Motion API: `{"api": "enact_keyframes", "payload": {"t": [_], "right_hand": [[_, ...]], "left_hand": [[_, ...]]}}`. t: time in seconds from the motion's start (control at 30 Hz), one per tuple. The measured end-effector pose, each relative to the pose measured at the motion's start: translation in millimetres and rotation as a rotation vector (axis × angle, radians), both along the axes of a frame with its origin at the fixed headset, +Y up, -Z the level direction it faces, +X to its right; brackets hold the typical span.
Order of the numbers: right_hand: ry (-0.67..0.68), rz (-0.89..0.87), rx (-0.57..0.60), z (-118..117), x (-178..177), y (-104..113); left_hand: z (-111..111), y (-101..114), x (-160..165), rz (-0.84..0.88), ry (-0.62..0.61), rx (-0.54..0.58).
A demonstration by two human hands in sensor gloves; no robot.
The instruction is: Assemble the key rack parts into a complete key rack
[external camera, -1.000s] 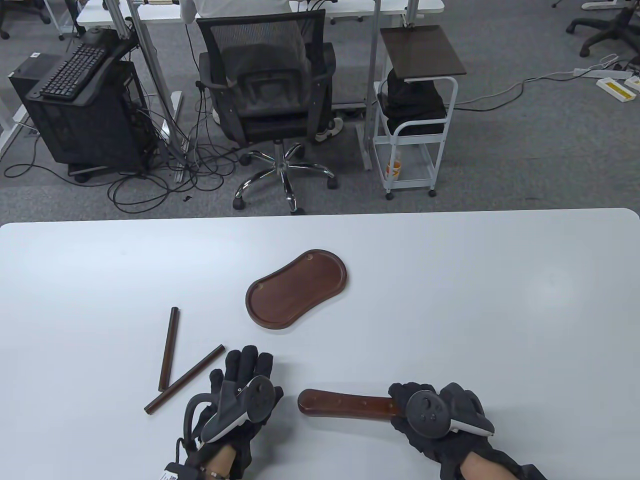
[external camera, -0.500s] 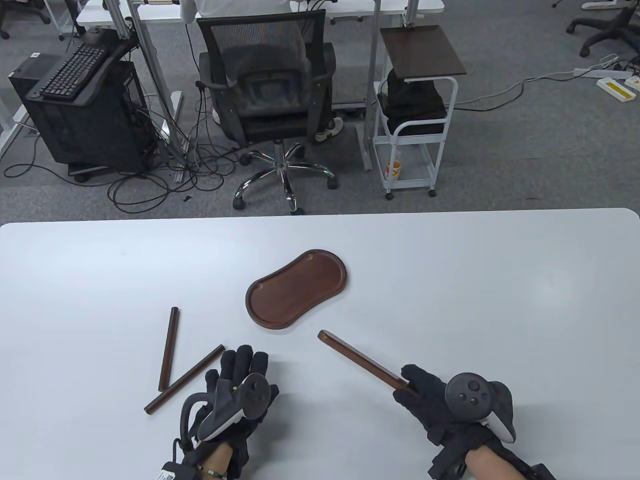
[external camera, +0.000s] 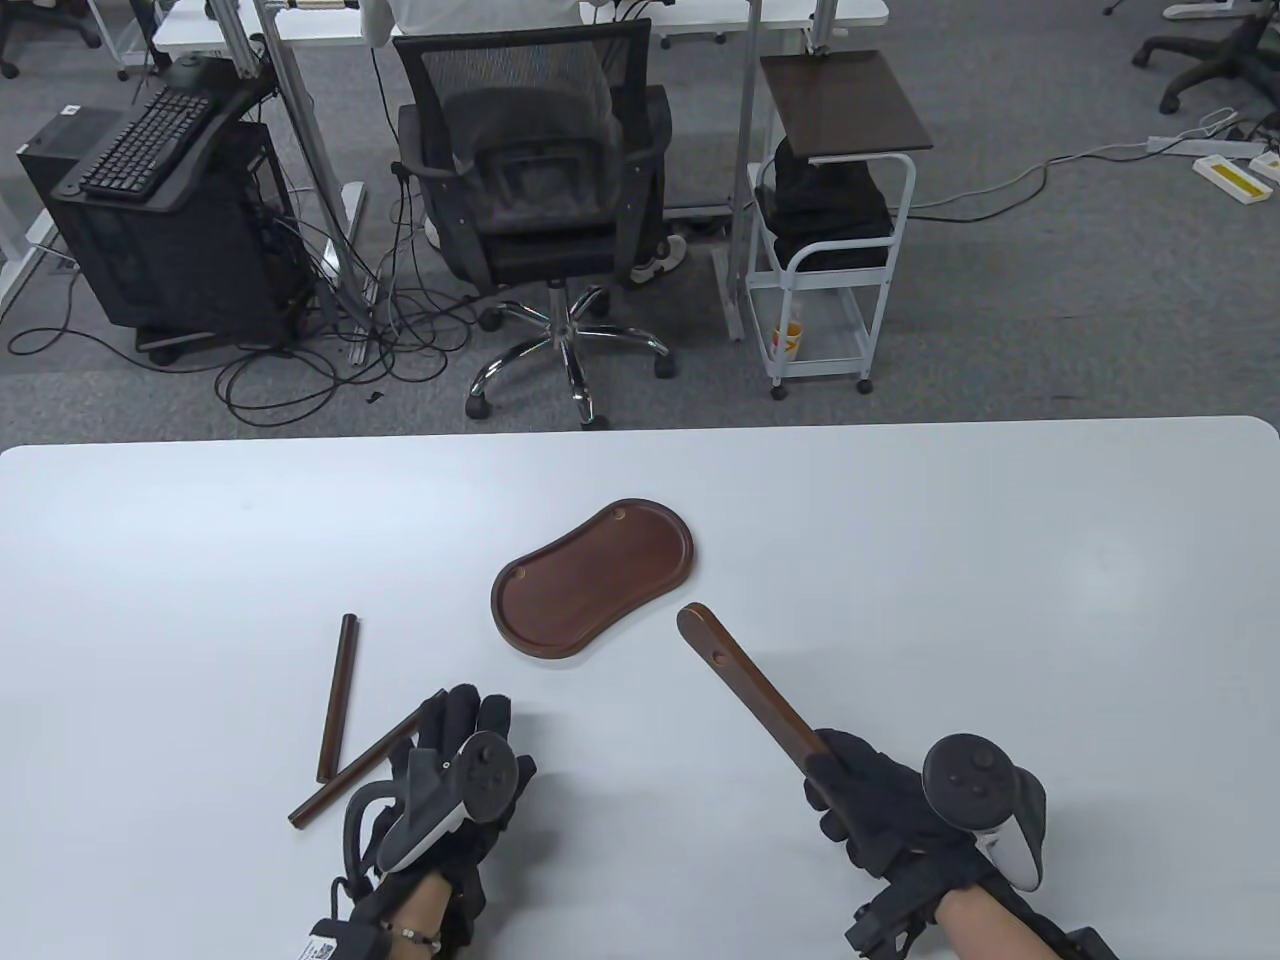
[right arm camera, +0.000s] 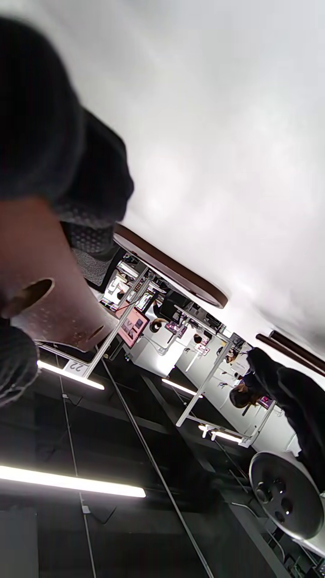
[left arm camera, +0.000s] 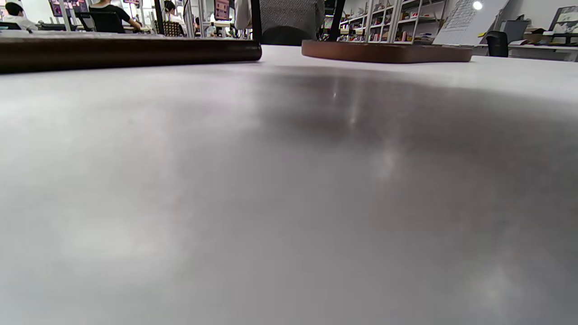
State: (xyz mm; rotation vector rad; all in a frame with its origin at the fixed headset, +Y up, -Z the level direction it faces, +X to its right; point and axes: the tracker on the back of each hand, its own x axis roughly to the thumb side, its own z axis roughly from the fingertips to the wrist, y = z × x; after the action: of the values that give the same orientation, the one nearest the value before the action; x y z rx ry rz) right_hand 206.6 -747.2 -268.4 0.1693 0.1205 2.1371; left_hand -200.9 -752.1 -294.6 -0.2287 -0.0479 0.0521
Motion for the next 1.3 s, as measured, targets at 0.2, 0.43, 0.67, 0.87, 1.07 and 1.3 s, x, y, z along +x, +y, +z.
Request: {"api": "enact_keyframes", "payload": {"t": [0.2, 0.43, 0.67, 0.87, 1.07, 1.3], "right_hand": [[-0.027, -0.045, -0.005, 0, 4, 3], [-0.027, -0.054, 0.007, 0, 6, 4], [-0.034, -0.067, -0.004, -1, 7, 5], [-0.038, -0.072, -0.006, -1, 7, 5], [-0.032, -0.090, -0.019, -3, 9, 4], [-0.034, -0.084, -0.026, -3, 9, 4]], "left_hand": [[-3, -1, 3, 0.024, 0.003, -0.012], [-17, 11, -2, 0.129, 0.045, -0.043], [-47, 29, -59, 0.070, 0.250, -0.041], [-62, 20, -111, -0.009, 0.464, -0.131], [-68, 7, -127, -0.095, 0.543, -0.172], [-79, 3, -127, -0.254, 0.541, -0.251]]}}
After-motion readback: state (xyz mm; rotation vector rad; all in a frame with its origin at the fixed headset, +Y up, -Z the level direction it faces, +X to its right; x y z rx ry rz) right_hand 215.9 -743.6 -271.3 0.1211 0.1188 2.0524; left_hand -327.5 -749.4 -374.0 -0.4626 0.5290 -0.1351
